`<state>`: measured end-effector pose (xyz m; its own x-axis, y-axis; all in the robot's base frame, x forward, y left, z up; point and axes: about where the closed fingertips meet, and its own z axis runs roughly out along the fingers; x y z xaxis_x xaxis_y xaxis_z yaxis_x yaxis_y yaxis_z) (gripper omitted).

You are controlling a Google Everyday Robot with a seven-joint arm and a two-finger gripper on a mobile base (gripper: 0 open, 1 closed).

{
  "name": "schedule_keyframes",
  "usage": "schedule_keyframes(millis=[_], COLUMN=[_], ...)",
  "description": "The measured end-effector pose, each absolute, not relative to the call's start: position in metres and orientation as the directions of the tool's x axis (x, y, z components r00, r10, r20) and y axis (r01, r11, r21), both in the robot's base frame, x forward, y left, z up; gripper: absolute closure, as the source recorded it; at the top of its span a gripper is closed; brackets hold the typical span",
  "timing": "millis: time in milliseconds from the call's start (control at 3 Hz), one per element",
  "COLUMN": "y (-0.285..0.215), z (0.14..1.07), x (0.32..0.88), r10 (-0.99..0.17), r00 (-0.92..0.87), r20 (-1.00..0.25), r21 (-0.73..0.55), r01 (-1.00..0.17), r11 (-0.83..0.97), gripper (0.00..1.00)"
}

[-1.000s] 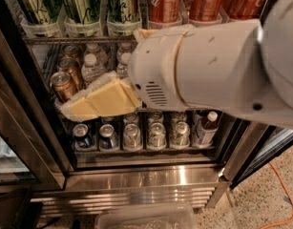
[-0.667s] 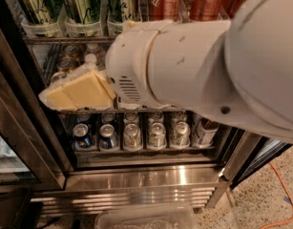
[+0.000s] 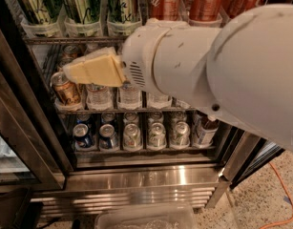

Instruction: Pick green can from top shelf of fridge

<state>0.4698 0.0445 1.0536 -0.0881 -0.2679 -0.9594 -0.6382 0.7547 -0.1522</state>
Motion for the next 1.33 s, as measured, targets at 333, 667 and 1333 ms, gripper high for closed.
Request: schedule_keyframes(millis=[333,667,1333], y=[0.025,0.025,0.035], z=[1.049,1.049,1.061], x=[0.498,0.498,0.505], r10=[-0.228,-0.228,-0.183], r00=[-0.110,-0.110,-0.019], r20=[-0.967,-0.967,-0.983], r21=[-0.121,-0.121,-0.149], r01=[-0.590,-0.590,-0.504], r11=[0.798,0.798,0.850], gripper=[0.00,0.00,0.00])
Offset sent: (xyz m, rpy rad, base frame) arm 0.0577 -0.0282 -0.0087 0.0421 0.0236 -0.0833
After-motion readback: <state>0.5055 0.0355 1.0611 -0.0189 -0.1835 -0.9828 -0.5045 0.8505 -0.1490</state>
